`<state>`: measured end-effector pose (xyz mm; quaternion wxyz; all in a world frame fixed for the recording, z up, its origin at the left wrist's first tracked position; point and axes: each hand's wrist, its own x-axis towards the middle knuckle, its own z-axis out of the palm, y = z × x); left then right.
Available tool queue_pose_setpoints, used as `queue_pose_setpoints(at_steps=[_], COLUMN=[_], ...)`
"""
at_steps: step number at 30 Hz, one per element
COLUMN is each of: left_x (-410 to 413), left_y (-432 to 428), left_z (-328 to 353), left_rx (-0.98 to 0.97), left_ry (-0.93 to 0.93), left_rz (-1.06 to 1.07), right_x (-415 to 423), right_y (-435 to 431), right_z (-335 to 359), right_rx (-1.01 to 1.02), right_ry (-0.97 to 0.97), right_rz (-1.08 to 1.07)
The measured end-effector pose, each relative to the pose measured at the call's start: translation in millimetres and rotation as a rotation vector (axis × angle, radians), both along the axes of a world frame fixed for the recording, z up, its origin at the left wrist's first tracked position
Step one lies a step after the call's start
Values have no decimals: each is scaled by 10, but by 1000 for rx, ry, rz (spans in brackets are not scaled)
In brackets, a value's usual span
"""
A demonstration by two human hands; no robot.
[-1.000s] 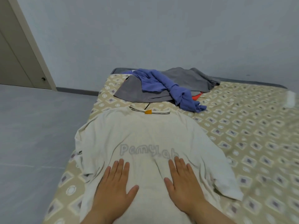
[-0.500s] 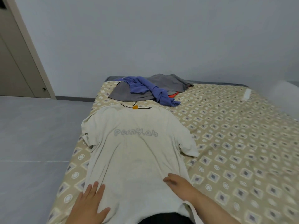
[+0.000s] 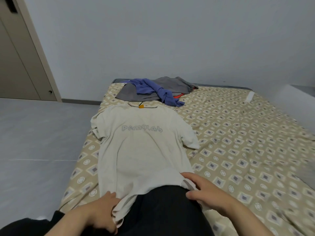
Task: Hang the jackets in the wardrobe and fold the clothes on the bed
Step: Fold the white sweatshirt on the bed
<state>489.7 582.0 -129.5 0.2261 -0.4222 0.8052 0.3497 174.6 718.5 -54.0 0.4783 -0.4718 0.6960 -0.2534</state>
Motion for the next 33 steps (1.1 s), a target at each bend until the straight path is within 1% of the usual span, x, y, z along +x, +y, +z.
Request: queue_pose_setpoints(at_steps=[1, 3, 5, 7, 9, 11, 13, 15, 16, 18, 19, 20, 21, 22, 23, 25, 26, 27, 28, 30, 33], left_x=[-9, 0, 30, 38, 89, 202, 338, 440, 460, 438, 399, 349, 297, 248, 209, 155, 128, 106, 93, 109, 94], left_y=[33, 61, 36, -33, -108, -227, -335, -390, -395, -375, -353, -325, -287, -255, -221, -137, -91, -70, -72, -109, -130], left_z=[-7, -38, -67, -72, -30, 11, 39, 33, 19, -12, -2, 17, 43, 45, 25, -70, -128, -171, -210, -278, -282], left_rx=[-59, -147, -170, -201, -239, -267, -201, -98, -58, 23, 107, 189, 234, 226, 154, -75, -174, -246, -293, -355, -364], left_ry=[13, 81, 207, 334, 504, 656, 804, 936, 981, 1006, 1017, 1021, 1005, 964, 877, 590, 457, 355, 284, 203, 184], left_rz=[12, 103, 242, 373, 578, 858, 1119, 1332, 1415, 1562, 1604, 1602, 1548, 1436, 1257, 789, 605, 489, 434, 409, 475], right_x=[-36, -67, -44, -14, -5, -46, -108, -136, -136, -112, -87, -60, -33, -20, -9, -12, -14, -17, -21, -27, -51], right_y=[42, 119, 165, 168, 150, 130, 103, 87, 83, 93, 104, 120, 131, 140, 144, 133, 117, 97, 77, 33, -43], right_z=[-47, -135, -175, -201, -200, -184, -154, -160, -189, -263, -298, -328, -353, -382, -408, -452, -457, -444, -421, -369, -327], right_rx=[-25, -67, -92, -119, -163, -213, -248, -213, -149, 17, 75, 99, 93, 68, 31, -38, -60, -76, -83, -72, -67], right_ry=[17, 66, 83, 53, -8, -64, -93, -112, -126, -180, -224, -267, -295, -298, -279, -209, -161, -106, -36, 93, 165], right_rz=[-88, -223, -308, -365, -464, -607, -733, -763, -744, -673, -644, -622, -599, -581, -581, -642, -680, -704, -708, -679, -644])
